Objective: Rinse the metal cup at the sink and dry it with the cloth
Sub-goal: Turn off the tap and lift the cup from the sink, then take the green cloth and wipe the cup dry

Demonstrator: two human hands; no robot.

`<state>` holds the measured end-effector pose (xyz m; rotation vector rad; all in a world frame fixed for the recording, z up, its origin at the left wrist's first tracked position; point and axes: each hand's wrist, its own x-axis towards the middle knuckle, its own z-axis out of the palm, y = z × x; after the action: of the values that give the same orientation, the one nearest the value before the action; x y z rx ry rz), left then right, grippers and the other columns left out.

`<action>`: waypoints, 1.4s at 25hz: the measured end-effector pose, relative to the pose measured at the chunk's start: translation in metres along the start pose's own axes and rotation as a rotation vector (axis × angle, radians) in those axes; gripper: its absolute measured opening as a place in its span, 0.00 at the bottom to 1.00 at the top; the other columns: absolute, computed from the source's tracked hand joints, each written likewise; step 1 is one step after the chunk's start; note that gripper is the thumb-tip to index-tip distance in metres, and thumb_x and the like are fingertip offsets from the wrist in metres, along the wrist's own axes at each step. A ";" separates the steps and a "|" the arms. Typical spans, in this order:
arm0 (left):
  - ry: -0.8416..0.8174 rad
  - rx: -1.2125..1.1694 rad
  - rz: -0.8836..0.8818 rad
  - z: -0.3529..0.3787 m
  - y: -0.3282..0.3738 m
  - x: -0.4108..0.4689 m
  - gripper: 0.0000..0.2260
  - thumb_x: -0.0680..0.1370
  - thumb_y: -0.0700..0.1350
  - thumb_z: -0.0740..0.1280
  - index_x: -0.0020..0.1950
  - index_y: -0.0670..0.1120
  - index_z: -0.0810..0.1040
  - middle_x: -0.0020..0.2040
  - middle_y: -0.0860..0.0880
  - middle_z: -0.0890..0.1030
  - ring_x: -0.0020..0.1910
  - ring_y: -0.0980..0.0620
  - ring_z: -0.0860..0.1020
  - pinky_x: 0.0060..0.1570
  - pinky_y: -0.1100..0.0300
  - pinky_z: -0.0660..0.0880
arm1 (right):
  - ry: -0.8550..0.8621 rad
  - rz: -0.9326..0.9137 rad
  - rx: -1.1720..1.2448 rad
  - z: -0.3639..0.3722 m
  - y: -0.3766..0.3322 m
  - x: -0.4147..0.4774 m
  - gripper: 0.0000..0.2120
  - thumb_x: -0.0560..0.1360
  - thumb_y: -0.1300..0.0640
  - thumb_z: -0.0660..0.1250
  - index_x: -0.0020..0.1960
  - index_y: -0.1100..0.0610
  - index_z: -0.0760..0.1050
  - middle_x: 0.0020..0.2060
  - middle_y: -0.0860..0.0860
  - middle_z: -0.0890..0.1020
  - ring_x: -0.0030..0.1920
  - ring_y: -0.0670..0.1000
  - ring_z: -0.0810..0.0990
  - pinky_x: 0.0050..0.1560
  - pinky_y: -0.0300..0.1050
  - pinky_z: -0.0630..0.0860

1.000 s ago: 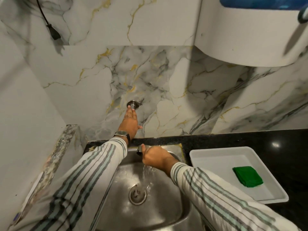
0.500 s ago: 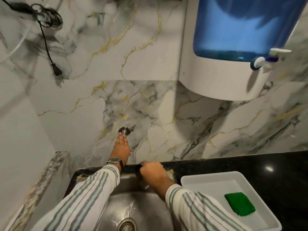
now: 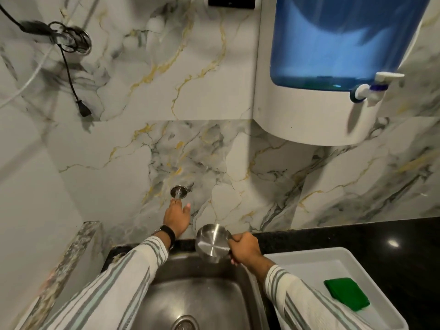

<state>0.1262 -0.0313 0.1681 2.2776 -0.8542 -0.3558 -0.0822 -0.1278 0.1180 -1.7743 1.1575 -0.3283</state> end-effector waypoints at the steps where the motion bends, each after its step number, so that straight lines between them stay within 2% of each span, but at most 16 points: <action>1: 0.063 -0.101 -0.011 0.005 0.007 -0.009 0.26 0.88 0.50 0.59 0.82 0.35 0.64 0.81 0.34 0.67 0.80 0.35 0.68 0.80 0.45 0.65 | -0.009 -0.007 0.049 -0.003 0.002 0.000 0.18 0.81 0.60 0.68 0.34 0.61 0.83 0.26 0.61 0.84 0.21 0.51 0.80 0.28 0.44 0.82; 3: 0.142 -0.286 -0.010 0.019 0.019 -0.033 0.27 0.86 0.54 0.62 0.79 0.38 0.69 0.77 0.39 0.74 0.78 0.37 0.71 0.76 0.47 0.70 | -0.012 -0.027 0.123 -0.012 0.006 -0.001 0.20 0.82 0.60 0.67 0.32 0.59 0.80 0.23 0.57 0.80 0.18 0.50 0.76 0.25 0.42 0.78; 4: 0.147 -0.361 -0.008 0.027 0.021 -0.045 0.26 0.84 0.57 0.65 0.76 0.40 0.73 0.70 0.42 0.80 0.73 0.38 0.76 0.69 0.51 0.75 | -0.009 -0.041 0.161 -0.018 0.007 -0.002 0.20 0.82 0.60 0.67 0.32 0.61 0.80 0.23 0.56 0.80 0.18 0.50 0.76 0.25 0.42 0.77; 5: 0.106 -0.424 -0.013 0.036 0.023 -0.057 0.27 0.82 0.61 0.67 0.71 0.42 0.78 0.61 0.46 0.84 0.67 0.40 0.81 0.60 0.55 0.78 | 0.000 -0.055 0.191 -0.025 0.010 -0.002 0.19 0.82 0.60 0.67 0.33 0.64 0.81 0.23 0.56 0.79 0.19 0.51 0.76 0.26 0.43 0.76; 7: -0.081 -0.555 -0.051 0.055 0.026 -0.079 0.29 0.75 0.67 0.72 0.62 0.44 0.84 0.53 0.48 0.89 0.57 0.45 0.87 0.50 0.59 0.81 | 0.017 -0.079 0.211 -0.040 0.017 -0.003 0.15 0.80 0.60 0.67 0.40 0.69 0.83 0.25 0.58 0.80 0.22 0.53 0.76 0.27 0.44 0.76; 9: -0.259 -0.772 -0.137 0.080 0.029 -0.093 0.23 0.74 0.62 0.76 0.60 0.46 0.86 0.53 0.44 0.91 0.52 0.47 0.90 0.45 0.55 0.86 | -0.019 -0.087 0.246 -0.058 0.027 -0.007 0.13 0.81 0.60 0.67 0.47 0.69 0.85 0.27 0.58 0.81 0.24 0.54 0.77 0.26 0.43 0.76; 12: -0.325 -0.994 -0.241 0.113 0.035 -0.103 0.15 0.80 0.50 0.75 0.63 0.44 0.85 0.56 0.40 0.90 0.54 0.42 0.89 0.47 0.48 0.88 | -0.127 -0.070 0.289 -0.091 0.053 -0.016 0.17 0.82 0.49 0.70 0.53 0.64 0.86 0.30 0.58 0.84 0.26 0.51 0.80 0.25 0.39 0.77; 14: -0.338 -1.017 -0.269 0.132 0.036 -0.105 0.15 0.80 0.49 0.74 0.63 0.43 0.85 0.55 0.41 0.90 0.54 0.42 0.89 0.45 0.48 0.88 | -0.095 -0.007 0.171 -0.120 0.079 -0.021 0.23 0.80 0.41 0.70 0.50 0.62 0.87 0.38 0.61 0.88 0.34 0.50 0.85 0.36 0.45 0.84; 15: -0.350 -1.017 -0.281 0.143 0.036 -0.106 0.15 0.80 0.50 0.75 0.63 0.44 0.85 0.55 0.41 0.90 0.54 0.42 0.89 0.45 0.48 0.88 | -0.042 0.029 0.047 -0.136 0.098 -0.022 0.23 0.80 0.41 0.71 0.50 0.61 0.87 0.43 0.61 0.90 0.40 0.51 0.87 0.47 0.49 0.86; 17: -0.360 -1.012 -0.286 0.160 0.034 -0.107 0.17 0.80 0.51 0.75 0.64 0.44 0.84 0.55 0.42 0.90 0.55 0.42 0.89 0.48 0.47 0.88 | 0.017 0.111 -0.304 -0.170 0.135 -0.020 0.20 0.81 0.44 0.70 0.59 0.60 0.85 0.59 0.59 0.88 0.59 0.56 0.86 0.67 0.51 0.81; 19: -0.368 -1.001 -0.280 0.174 0.034 -0.109 0.17 0.79 0.53 0.75 0.64 0.45 0.85 0.55 0.43 0.90 0.54 0.44 0.90 0.48 0.48 0.87 | -0.017 0.222 -0.634 -0.199 0.170 -0.020 0.25 0.82 0.44 0.66 0.71 0.60 0.78 0.70 0.59 0.81 0.71 0.61 0.79 0.74 0.51 0.74; 21: -0.367 -0.963 -0.284 0.191 0.037 -0.108 0.15 0.77 0.54 0.77 0.60 0.47 0.87 0.53 0.45 0.91 0.50 0.47 0.91 0.43 0.51 0.87 | -0.026 0.267 -0.838 -0.219 0.200 -0.015 0.27 0.82 0.43 0.64 0.74 0.60 0.74 0.72 0.60 0.78 0.72 0.62 0.76 0.75 0.53 0.72; 24: -0.396 -0.905 -0.284 0.217 0.045 -0.109 0.15 0.75 0.57 0.78 0.56 0.49 0.88 0.52 0.46 0.91 0.49 0.47 0.91 0.42 0.50 0.87 | -0.012 0.332 -0.883 -0.224 0.231 -0.003 0.36 0.83 0.40 0.62 0.81 0.63 0.62 0.80 0.62 0.66 0.80 0.63 0.66 0.80 0.57 0.64; 28: -0.509 -0.875 -0.224 0.246 0.060 -0.110 0.27 0.68 0.67 0.79 0.58 0.50 0.87 0.55 0.46 0.90 0.53 0.46 0.90 0.46 0.50 0.87 | -0.058 0.384 -1.009 -0.212 0.253 0.011 0.41 0.86 0.37 0.52 0.86 0.64 0.47 0.85 0.63 0.52 0.85 0.64 0.53 0.81 0.67 0.60; 32: -0.520 -0.880 -0.282 0.269 0.083 -0.109 0.32 0.67 0.66 0.79 0.62 0.47 0.84 0.56 0.43 0.89 0.54 0.44 0.89 0.46 0.52 0.87 | -0.077 0.378 -1.118 -0.209 0.263 0.031 0.28 0.89 0.56 0.50 0.84 0.68 0.48 0.83 0.69 0.54 0.84 0.68 0.57 0.77 0.68 0.67; 35: -0.520 -0.887 -0.319 0.277 0.095 -0.105 0.27 0.69 0.63 0.76 0.62 0.49 0.83 0.59 0.42 0.87 0.56 0.43 0.88 0.45 0.53 0.87 | -0.049 0.320 -1.102 -0.220 0.263 0.041 0.23 0.88 0.62 0.52 0.80 0.70 0.57 0.77 0.70 0.66 0.78 0.67 0.68 0.75 0.61 0.72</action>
<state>-0.1245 -0.1524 0.0301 1.4736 -0.4109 -1.2339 -0.3513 -0.3104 0.0025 -2.4017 1.7229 0.6785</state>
